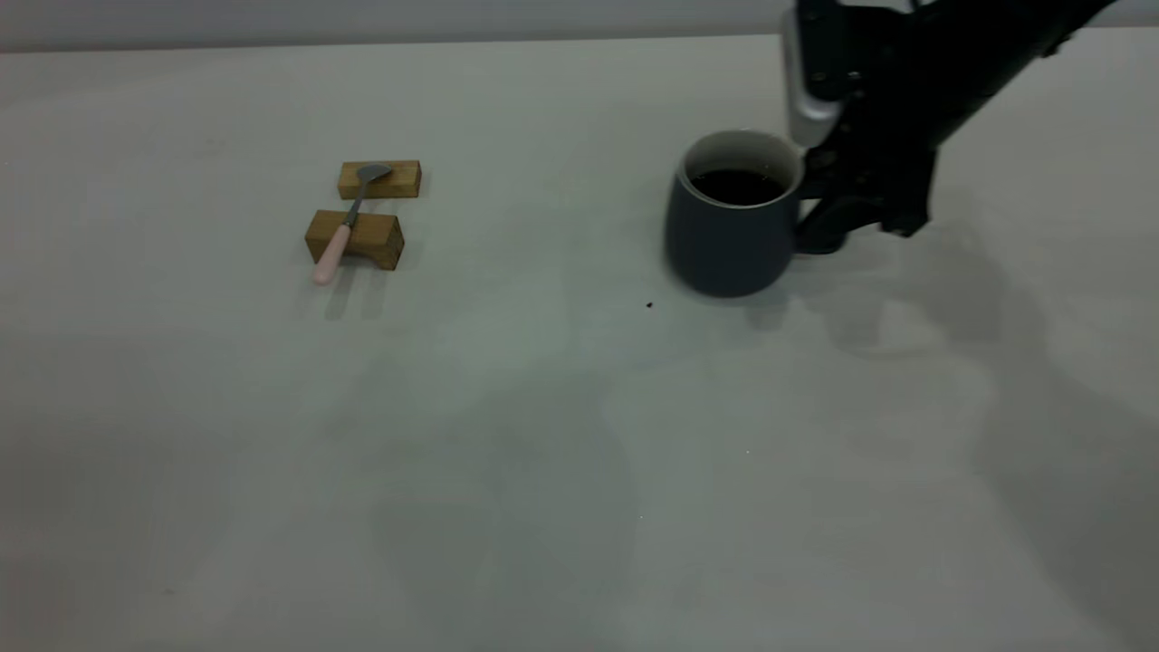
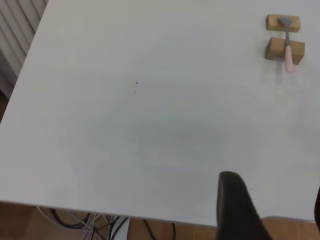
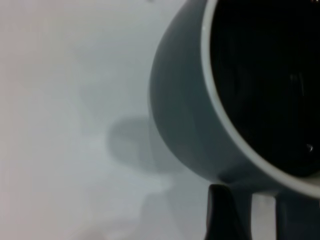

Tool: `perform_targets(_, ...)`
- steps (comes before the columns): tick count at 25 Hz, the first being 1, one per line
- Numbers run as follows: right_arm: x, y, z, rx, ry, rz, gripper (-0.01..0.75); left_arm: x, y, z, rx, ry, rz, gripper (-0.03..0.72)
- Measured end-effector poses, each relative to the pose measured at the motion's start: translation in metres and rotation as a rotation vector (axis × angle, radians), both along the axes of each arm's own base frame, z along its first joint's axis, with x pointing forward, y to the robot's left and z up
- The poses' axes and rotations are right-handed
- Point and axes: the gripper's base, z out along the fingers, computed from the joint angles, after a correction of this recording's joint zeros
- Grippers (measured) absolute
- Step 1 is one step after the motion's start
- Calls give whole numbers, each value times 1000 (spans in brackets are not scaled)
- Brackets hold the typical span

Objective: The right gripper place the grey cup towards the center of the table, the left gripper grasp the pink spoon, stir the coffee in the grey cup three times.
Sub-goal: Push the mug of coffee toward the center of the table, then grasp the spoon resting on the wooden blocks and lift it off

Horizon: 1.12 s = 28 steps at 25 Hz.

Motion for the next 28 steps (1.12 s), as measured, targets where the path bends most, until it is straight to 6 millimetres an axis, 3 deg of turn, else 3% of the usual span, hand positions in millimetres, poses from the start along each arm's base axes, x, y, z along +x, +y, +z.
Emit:
perform_targets(11,10,73,-2,106,-40,37,493,0,0,0,1,0,-1,451)
perform_targets(18,7,84,4,144,-8,17,493,0,0,0,1,0,-1,451)
perform_targets(22,12,82,44,211,-1,-102,493,0,0,0,1,0,-1,451)
perform_targets(24,13,79,75,273,26,-189,493,0,0,0,1,0,-1,451)
perform_targets(28,-8,81,144,474,339,-452,493,0,0,0,1,0,-1,451)
